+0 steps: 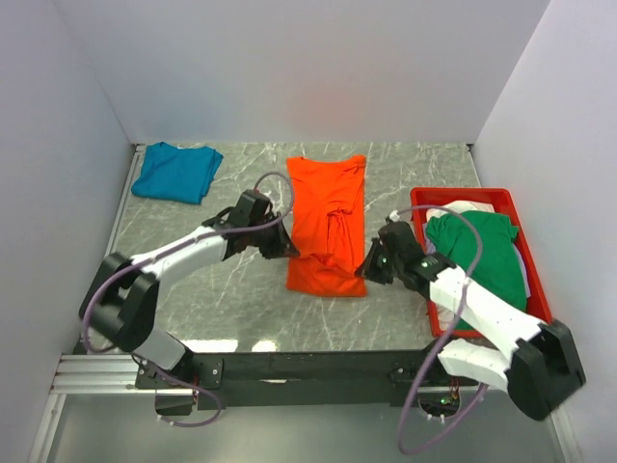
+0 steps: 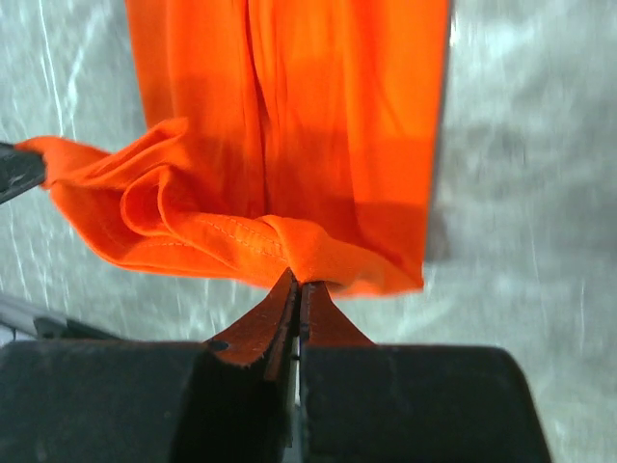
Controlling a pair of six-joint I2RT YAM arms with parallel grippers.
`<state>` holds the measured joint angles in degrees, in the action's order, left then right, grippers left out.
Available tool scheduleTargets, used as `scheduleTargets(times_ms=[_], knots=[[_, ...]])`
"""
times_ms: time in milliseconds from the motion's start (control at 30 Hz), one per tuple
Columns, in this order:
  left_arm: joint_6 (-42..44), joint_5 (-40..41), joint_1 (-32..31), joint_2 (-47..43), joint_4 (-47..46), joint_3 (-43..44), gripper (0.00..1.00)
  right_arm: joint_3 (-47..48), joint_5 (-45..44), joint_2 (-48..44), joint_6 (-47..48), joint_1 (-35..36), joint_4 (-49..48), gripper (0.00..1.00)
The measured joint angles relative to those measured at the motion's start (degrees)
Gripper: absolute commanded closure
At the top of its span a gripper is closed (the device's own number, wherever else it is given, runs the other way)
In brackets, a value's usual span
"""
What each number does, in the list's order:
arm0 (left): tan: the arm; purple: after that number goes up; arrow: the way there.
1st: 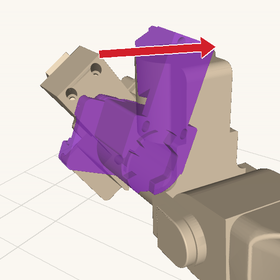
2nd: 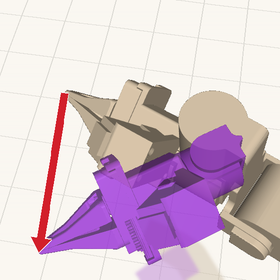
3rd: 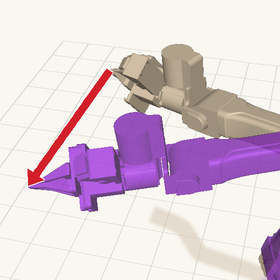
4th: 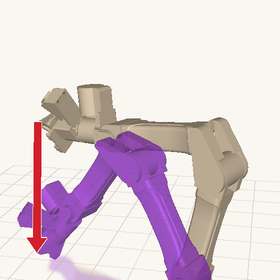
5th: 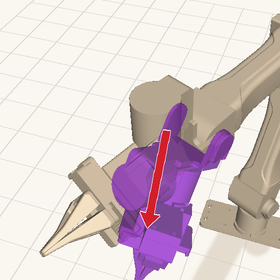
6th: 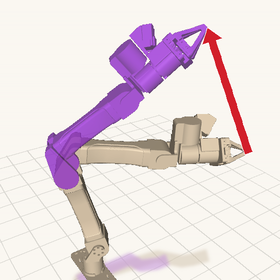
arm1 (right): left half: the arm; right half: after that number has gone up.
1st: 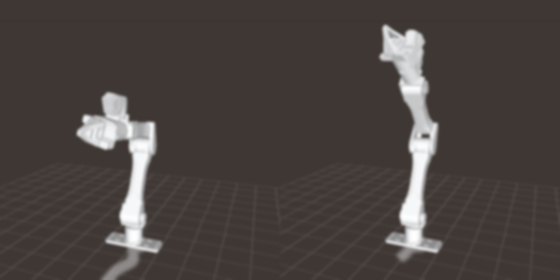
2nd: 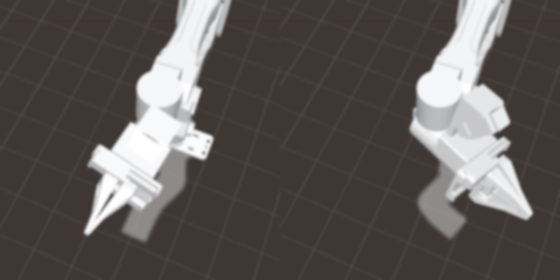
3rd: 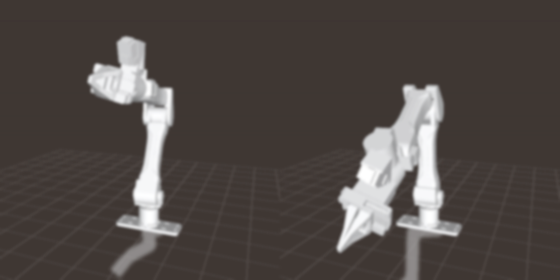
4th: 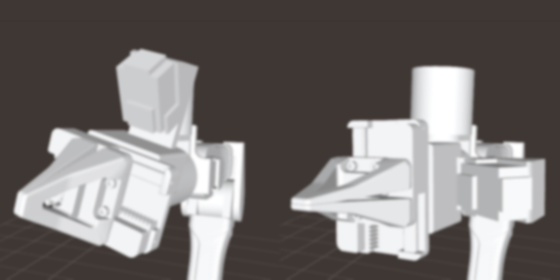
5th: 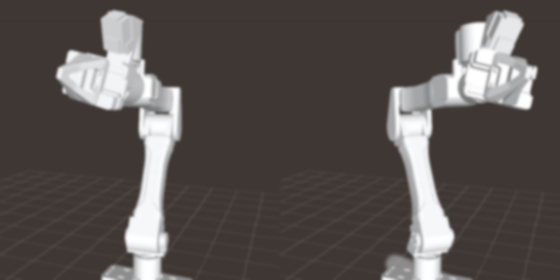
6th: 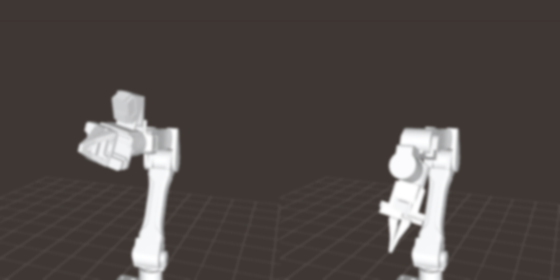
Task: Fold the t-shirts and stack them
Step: Fold the tshirt
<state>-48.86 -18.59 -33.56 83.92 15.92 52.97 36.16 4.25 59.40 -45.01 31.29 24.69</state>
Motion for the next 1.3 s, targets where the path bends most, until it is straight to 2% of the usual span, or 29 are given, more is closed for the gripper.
scheduleTargets(times_ms=[233, 667, 900, 1000, 1100, 1133, 1200, 1233, 1300], knots=[[-0.57, 1.05, 2.4, 11.37, -1.46, 9.42, 0.99, 6.29, -0.66, 12.2, 2.84, -4.04, -5.79, 1.0], [-0.35, 3.48, 7.87, 29.24, 1.03, 28.68, 0.99, 20.87, 1.44, 30.73, 7.08, -11.96, -10.49, 1.0], [0.07, 3.28, 9.29, 34.16, 2.89, 34.58, 0.99, 26.67, 4.11, 38.93, 8.72, -14.36, -10.99, 1.0], [0.48, 2.91, 9.79, 36.41, 3.63, 37.4, 0.93, 28.39, 5.22, 41.24, 9.07, -15.32, -10.86, 1.0], [1.44, 2.49, 10.27, 37.75, 4.5, 39.08, 0.84, 30.62, 6.19, 43.45, 9.29, -16.2, -10.45, 0.87], [1.68, 2.32, 10.43, 38.07, 4.81, 39.63, 0.75, 31.34, 6.54, 44.06, 9.33, -16.5, -10.34, 0.72], [2.64, 1.9, 10.78, 38.73, 5.42, 40.83, 0.63, 32.61, 7.08, 45.05, 9.53, -17.09, -10.08, 0.59], [3.02, 1.9, 10.91, 38.82, 5.64, 41.18, 0.53, 33.42, 7.26, 45.46, 9.88, -17.35, -9.73, 0.53], [4.17, 1.99, 11.13, 38.73, 6.16, 41.64, 0.47, 34.93, 7.26, 45.86, 10.47, -17.68, -9.05, 0.49]])
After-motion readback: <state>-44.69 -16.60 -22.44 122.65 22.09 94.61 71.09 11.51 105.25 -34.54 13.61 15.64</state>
